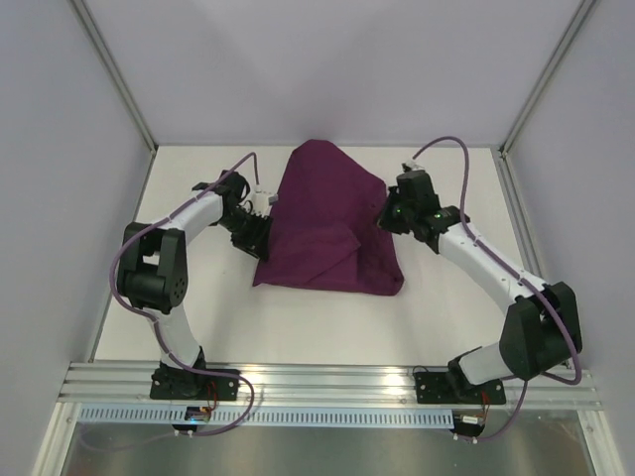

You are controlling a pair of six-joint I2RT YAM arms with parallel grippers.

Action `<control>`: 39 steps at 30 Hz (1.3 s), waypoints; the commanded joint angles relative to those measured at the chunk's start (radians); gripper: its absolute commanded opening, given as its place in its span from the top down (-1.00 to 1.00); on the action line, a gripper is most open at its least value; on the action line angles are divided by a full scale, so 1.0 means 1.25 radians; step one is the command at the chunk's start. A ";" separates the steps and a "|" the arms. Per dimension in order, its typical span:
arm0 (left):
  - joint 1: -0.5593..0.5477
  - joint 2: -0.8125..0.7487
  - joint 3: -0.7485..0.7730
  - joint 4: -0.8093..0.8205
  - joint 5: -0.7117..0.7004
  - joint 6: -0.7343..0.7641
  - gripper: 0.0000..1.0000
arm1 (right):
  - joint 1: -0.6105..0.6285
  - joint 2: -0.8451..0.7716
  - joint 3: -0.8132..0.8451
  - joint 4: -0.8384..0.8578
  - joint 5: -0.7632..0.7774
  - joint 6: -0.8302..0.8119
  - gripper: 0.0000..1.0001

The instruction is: Prepare the surgical pack

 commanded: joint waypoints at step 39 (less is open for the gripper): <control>-0.011 0.003 -0.004 0.058 0.147 0.023 0.36 | 0.397 0.420 0.351 0.320 0.223 0.374 0.99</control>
